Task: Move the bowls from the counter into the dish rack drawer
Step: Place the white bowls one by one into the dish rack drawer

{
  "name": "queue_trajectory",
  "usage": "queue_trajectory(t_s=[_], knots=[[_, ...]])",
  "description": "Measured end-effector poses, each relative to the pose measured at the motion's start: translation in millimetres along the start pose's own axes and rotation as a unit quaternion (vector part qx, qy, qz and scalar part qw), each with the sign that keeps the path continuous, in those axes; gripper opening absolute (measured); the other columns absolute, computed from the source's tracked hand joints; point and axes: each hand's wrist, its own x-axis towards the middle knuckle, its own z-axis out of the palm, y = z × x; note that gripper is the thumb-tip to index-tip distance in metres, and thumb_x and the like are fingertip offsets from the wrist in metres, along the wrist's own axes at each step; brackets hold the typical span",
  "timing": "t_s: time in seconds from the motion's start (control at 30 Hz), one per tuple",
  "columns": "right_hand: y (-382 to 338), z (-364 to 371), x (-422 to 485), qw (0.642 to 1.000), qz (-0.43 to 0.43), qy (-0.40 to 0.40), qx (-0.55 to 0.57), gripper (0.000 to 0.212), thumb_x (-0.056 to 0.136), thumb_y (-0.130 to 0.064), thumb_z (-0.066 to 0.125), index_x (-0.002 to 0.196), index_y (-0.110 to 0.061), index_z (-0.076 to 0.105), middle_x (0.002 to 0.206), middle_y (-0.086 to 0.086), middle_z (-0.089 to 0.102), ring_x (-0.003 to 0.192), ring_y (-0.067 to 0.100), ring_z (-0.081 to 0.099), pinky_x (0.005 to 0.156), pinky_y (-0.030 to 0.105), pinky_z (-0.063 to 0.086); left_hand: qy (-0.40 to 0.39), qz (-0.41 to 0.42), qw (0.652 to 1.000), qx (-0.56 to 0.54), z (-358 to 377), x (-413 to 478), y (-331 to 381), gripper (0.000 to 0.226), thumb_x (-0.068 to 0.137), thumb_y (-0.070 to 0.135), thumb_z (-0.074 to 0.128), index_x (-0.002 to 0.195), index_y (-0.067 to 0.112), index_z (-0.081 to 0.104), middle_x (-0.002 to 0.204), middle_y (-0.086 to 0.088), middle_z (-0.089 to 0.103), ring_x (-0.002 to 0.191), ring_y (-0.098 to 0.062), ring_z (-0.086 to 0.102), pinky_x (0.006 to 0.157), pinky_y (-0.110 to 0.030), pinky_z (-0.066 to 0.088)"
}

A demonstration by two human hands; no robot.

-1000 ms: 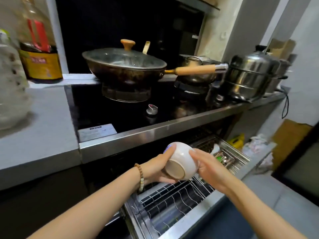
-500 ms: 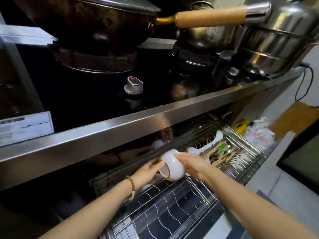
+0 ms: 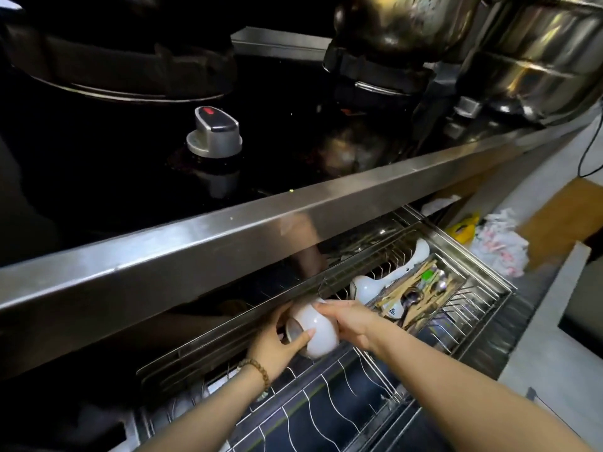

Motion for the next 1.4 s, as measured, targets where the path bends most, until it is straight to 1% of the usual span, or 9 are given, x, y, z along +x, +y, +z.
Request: queue_trajectory(t_s=[0.17, 0.4, 0.47, 0.6, 0.67, 0.73, 0.87, 1.13, 1.4], knots=[[4, -3, 8, 1.0, 0.004, 0.021, 0.001, 0.034, 0.088, -0.012, 0.062, 0.119, 0.003, 0.059, 0.1, 0.018, 0.064, 0.086, 0.027, 0.06, 0.09, 0.044, 0.048, -0.006, 0.001, 1.0, -0.009, 4, 5, -6, 0.062, 0.07, 0.03, 0.08, 0.122, 0.036, 0.046, 0.107, 0.018, 0.058, 0.089, 0.015, 0.055, 0.066, -0.004, 0.047], [9, -10, 17, 1.0, -0.001, 0.029, 0.009, 0.038, 0.087, -0.014, 0.063, 0.121, 0.003, 0.058, 0.104, 0.022, 0.063, 0.089, 0.031, 0.059, 0.086, 0.043, 0.05, 0.001, -0.009, 1.0, 0.014, 3, 11, -3, 0.059, 0.07, 0.033, 0.079, 0.122, 0.027, 0.051, 0.115, 0.006, 0.06, 0.099, -0.002, 0.058, 0.071, -0.008, 0.047], [9, -10, 16, 0.999, -0.006, 0.048, -0.007, 0.036, 0.086, -0.016, 0.065, 0.118, 0.001, 0.06, 0.105, 0.02, 0.063, 0.091, 0.029, 0.059, 0.077, 0.036, 0.051, 0.001, -0.011, 0.999, 0.032, 1, 11, -1, 0.049, 0.072, 0.034, 0.077, 0.114, 0.031, 0.052, 0.111, 0.006, 0.061, 0.092, 0.001, 0.057, 0.064, -0.001, 0.043], [7, -13, 6, 0.993, -0.027, 0.093, -0.071, 0.02, 0.084, -0.017, 0.069, 0.1, -0.006, 0.065, 0.088, 0.01, 0.063, 0.068, 0.015, 0.056, 0.054, 0.021, 0.045, 0.006, -0.027, 0.999, 0.037, -2, 2, 6, 0.039, 0.077, 0.035, 0.072, 0.109, 0.033, 0.049, 0.111, 0.004, 0.059, 0.096, -0.012, 0.057, 0.077, -0.02, 0.042], [4, -19, -4, 0.984, -0.035, 0.096, -0.143, 0.032, 0.084, -0.02, 0.069, 0.112, -0.005, 0.062, 0.092, 0.008, 0.06, 0.063, 0.009, 0.049, 0.049, 0.014, 0.039, -0.001, -0.028, 0.998, 0.048, -4, -7, 12, 0.042, 0.08, 0.034, 0.07, 0.117, 0.026, 0.051, 0.112, 0.004, 0.059, 0.095, -0.014, 0.056, 0.076, -0.02, 0.041], [-4, -23, -22, 0.975, -0.049, 0.09, -0.199, 0.041, 0.085, -0.026, 0.067, 0.12, -0.005, 0.059, 0.091, 0.008, 0.06, 0.069, 0.012, 0.051, 0.056, 0.014, 0.04, -0.006, -0.018, 0.998, 0.058, -7, -18, 23, 0.045, 0.082, 0.032, 0.068, 0.122, 0.019, 0.052, 0.114, 0.002, 0.06, 0.094, -0.014, 0.055, 0.075, -0.018, 0.041], [-25, -27, -73, 0.962, -0.084, 0.071, -0.25, 0.041, 0.094, -0.037, 0.05, 0.127, -0.013, 0.054, 0.128, 0.011, 0.058, 0.116, 0.024, 0.054, 0.101, 0.034, 0.041, -0.006, 0.01, 0.998, 0.065, -17, -42, 59, 0.048, 0.084, 0.032, 0.066, 0.126, 0.014, 0.05, 0.12, -0.001, 0.059, 0.098, -0.011, 0.053, 0.077, -0.014, 0.04], [-50, -22, -216, 0.944, -0.253, 0.076, -0.196, 0.045, 0.089, -0.052, 0.049, 0.132, -0.04, 0.045, 0.13, -0.017, 0.045, 0.117, 0.005, 0.044, 0.093, 0.024, 0.038, -0.06, 0.174, 0.978, 0.094, -36, -124, 170, 0.043, 0.086, 0.04, 0.059, 0.124, 0.02, 0.054, 0.126, 0.002, 0.059, 0.11, -0.007, 0.055, 0.098, -0.02, 0.041], [-133, 43, -339, 0.851, -0.473, 0.078, -0.214, 0.068, 0.074, -0.06, 0.054, 0.138, -0.045, 0.036, 0.145, -0.016, 0.036, 0.131, -0.004, 0.033, 0.103, 0.022, 0.031, 0.014, 0.415, 0.898, 0.145, -124, -230, 317, 0.065, 0.074, 0.067, 0.045, 0.132, 0.038, 0.041, 0.131, 0.022, 0.048, 0.119, 0.006, 0.045, 0.1, -0.016, 0.037]])
